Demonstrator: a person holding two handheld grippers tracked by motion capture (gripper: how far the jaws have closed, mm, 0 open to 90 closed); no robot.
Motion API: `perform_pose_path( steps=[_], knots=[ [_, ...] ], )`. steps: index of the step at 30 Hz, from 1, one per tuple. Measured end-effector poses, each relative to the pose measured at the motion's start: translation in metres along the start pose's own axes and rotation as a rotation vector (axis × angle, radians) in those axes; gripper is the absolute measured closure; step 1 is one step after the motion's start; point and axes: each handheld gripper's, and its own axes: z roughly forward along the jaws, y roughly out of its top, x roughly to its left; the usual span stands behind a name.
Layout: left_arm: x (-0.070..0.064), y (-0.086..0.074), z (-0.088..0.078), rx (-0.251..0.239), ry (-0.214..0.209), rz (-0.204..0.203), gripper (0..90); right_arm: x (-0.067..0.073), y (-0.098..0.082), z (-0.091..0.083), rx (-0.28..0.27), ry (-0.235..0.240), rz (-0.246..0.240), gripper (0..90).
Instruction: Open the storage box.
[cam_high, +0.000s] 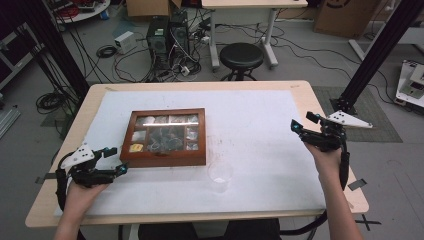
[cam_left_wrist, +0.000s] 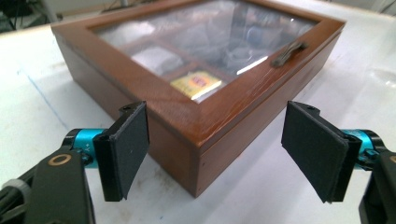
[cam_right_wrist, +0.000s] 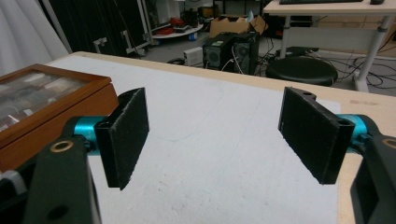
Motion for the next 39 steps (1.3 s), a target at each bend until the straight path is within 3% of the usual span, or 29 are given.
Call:
perform_pose_path(
  steps=[4,14,20,27,34,39],
  knots=[
    [0.003,-0.004,0.005,0.043,0.001,-0.019,26.9,0.000,0.000,-0.001,0.002,-0.003,0.006,25.0],
    [0.007,-0.006,0.010,0.082,0.005,-0.030,34.2,-0.001,-0.001,-0.002,0.006,-0.005,0.009,25.0],
    [0.006,-0.005,0.011,0.087,0.013,-0.018,42.4,-0.001,-0.001,-0.001,0.007,-0.008,0.008,25.1],
    [0.004,-0.002,0.011,0.088,0.027,-0.002,42.8,0.000,-0.001,-0.001,0.006,-0.009,0.003,25.2],
    [0.004,0.000,0.010,0.090,0.026,-0.006,42.8,0.000,-0.001,-0.001,0.008,-0.007,0.004,25.3],
    [0.004,0.001,0.009,0.065,0.016,-0.025,42.7,0.000,-0.001,0.000,0.008,-0.008,0.002,25.3]
  ],
)
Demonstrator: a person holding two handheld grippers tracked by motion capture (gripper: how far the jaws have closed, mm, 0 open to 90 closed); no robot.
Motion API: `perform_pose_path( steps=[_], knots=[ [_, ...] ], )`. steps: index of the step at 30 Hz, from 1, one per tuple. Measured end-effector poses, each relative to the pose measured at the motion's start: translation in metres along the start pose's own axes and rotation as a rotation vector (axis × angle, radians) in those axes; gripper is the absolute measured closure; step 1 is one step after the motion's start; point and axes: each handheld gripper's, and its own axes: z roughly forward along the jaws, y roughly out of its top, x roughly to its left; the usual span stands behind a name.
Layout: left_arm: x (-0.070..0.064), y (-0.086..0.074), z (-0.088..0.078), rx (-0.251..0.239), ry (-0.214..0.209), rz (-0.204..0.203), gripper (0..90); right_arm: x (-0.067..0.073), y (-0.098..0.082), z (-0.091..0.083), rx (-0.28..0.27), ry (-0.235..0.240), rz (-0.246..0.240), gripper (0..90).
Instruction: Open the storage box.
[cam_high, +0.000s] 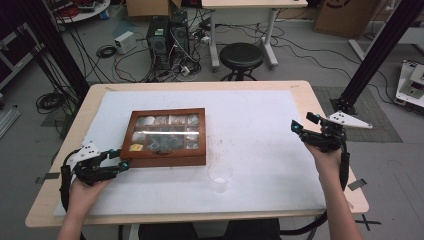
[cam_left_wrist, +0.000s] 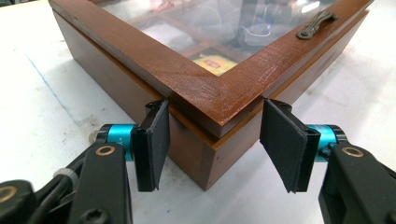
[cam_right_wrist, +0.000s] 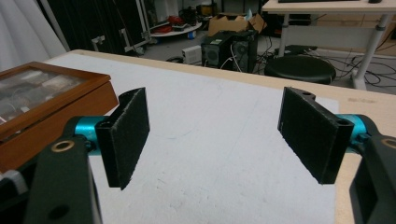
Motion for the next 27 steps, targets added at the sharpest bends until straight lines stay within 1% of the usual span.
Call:
perform_pose_path(
  steps=[3,9,10,12,14,15,18,22,26,27],
  knots=[
    [0.000,0.001,0.000,-0.003,0.000,-0.002,42.5,0.000,0.000,0.000,0.005,0.002,0.002,25.4],
    [-0.002,0.003,0.000,-0.009,0.012,0.018,42.0,0.000,0.000,0.001,0.004,0.001,-0.001,25.4],
    [-0.004,0.005,0.001,-0.016,0.023,0.027,42.0,0.001,0.000,0.001,0.005,0.000,0.000,25.3],
    [-0.004,0.006,0.001,-0.025,0.027,0.026,42.0,0.000,0.000,0.001,0.002,0.001,-0.001,25.4],
    [-0.004,0.007,0.001,-0.023,0.027,0.025,41.9,0.000,0.000,0.000,0.002,0.001,-0.002,25.4],
    [-0.004,0.008,0.001,-0.025,0.023,0.014,41.9,0.000,0.000,0.000,0.004,0.001,0.002,25.3],
    [-0.004,0.010,0.001,-0.034,0.023,0.008,41.9,0.000,0.000,0.000,0.005,0.002,0.001,25.3],
    [-0.004,0.015,0.000,-0.046,0.033,0.005,41.9,0.000,0.000,0.001,0.004,0.001,-0.001,25.4],
    [-0.005,0.019,0.000,-0.053,0.047,-0.010,41.9,0.000,0.000,0.000,0.003,-0.001,0.006,25.4],
    [-0.004,0.021,0.000,-0.060,0.048,-0.025,41.9,0.000,0.000,0.000,0.001,-0.002,0.003,25.4]
  ],
)
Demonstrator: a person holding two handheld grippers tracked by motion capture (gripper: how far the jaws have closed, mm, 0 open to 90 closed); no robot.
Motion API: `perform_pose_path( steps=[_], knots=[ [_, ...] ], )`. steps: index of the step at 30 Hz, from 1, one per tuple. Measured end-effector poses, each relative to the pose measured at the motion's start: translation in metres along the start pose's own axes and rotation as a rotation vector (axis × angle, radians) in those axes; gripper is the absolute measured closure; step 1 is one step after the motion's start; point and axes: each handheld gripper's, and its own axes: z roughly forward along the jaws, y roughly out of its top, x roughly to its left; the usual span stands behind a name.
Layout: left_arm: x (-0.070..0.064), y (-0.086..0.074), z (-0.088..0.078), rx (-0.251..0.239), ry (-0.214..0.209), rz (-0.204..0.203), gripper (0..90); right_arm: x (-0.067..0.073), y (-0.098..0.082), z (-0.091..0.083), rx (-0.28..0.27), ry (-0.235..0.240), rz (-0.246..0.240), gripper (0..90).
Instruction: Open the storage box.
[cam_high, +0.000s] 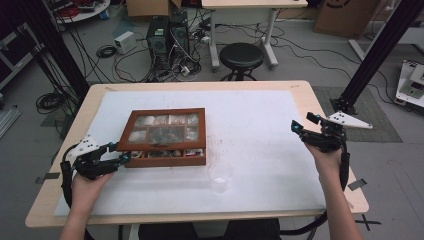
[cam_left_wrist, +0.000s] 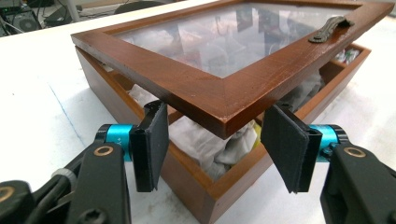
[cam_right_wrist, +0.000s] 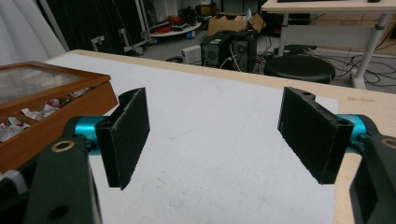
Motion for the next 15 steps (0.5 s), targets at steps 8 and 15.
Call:
perform_pose_path(
  steps=[8,15],
  knots=[
    [0.0006,0.0036,-0.0001,-0.007,0.020,-0.020,41.9,0.0007,-0.0004,0.0008,0.001,0.001,-0.001,25.4],
    [0.0002,0.0078,-0.0007,-0.007,0.030,-0.026,41.7,0.0000,-0.0003,0.0003,0.000,0.000,0.002,25.4]
  ],
)
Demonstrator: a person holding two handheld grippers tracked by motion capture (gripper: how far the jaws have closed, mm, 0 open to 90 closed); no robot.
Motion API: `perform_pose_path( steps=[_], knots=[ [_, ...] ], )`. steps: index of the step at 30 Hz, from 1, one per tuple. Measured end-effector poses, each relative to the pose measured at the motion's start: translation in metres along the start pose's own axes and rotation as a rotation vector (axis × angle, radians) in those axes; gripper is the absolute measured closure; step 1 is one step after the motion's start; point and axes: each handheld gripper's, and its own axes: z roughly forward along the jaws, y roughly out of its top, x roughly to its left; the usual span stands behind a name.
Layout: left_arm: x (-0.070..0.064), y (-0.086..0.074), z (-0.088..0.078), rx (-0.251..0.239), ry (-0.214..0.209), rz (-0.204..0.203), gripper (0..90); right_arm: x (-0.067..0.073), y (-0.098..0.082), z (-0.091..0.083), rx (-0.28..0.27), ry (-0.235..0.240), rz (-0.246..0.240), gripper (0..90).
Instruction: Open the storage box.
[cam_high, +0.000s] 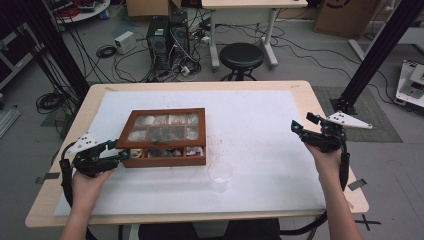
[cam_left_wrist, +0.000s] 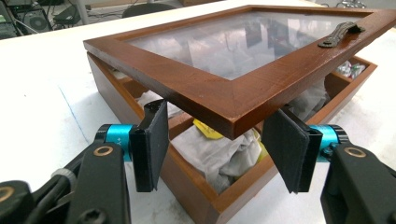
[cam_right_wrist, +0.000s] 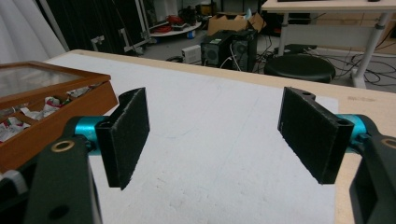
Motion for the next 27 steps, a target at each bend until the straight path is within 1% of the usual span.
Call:
perform_pose_path(
  steps=[2,4,7,8,11,14,15,16,18,21,25,27],
  knots=[
    [-0.001,0.003,0.000,0.000,0.018,0.003,41.7,0.000,0.000,0.000,0.002,0.001,0.001,25.3],
    [-0.003,0.005,-0.001,-0.006,0.052,0.020,37.7,0.001,0.000,0.000,0.002,0.002,0.001,25.4],
    [-0.003,0.007,-0.001,-0.012,0.043,0.017,37.4,0.000,0.000,0.000,0.002,0.003,0.001,25.4],
    [-0.003,0.008,-0.002,-0.015,0.047,0.024,37.4,0.000,0.000,0.000,0.002,0.003,0.002,25.4],
    [-0.003,0.010,-0.002,-0.019,0.045,0.025,37.4,0.000,0.000,0.000,0.000,0.001,0.002,25.4],
    [-0.002,0.014,-0.003,-0.032,0.050,0.030,37.3,0.000,0.000,0.000,0.002,-0.001,0.005,25.4],
    [-0.002,0.015,-0.003,-0.033,0.053,0.027,37.1,0.000,0.000,0.000,0.004,-0.001,0.007,25.3],
    [-0.001,0.018,-0.003,-0.034,0.063,0.020,33.6,0.000,0.000,0.000,0.004,-0.001,0.009,25.3],
    [-0.001,0.020,-0.003,-0.036,0.060,0.017,32.8,0.000,0.000,0.000,0.004,0.000,0.008,25.3],
    [0.001,0.024,-0.003,-0.049,0.052,0.028,33.0,0.000,-0.001,0.001,0.008,-0.001,0.011,25.3],
    [0.002,0.027,-0.002,-0.052,0.041,0.037,34.7,0.000,-0.001,0.002,0.009,0.000,0.009,25.4],
    [0.002,0.030,-0.002,-0.065,0.038,0.050,34.7,0.000,-0.001,0.003,0.009,-0.002,0.007,25.4]
  ],
)
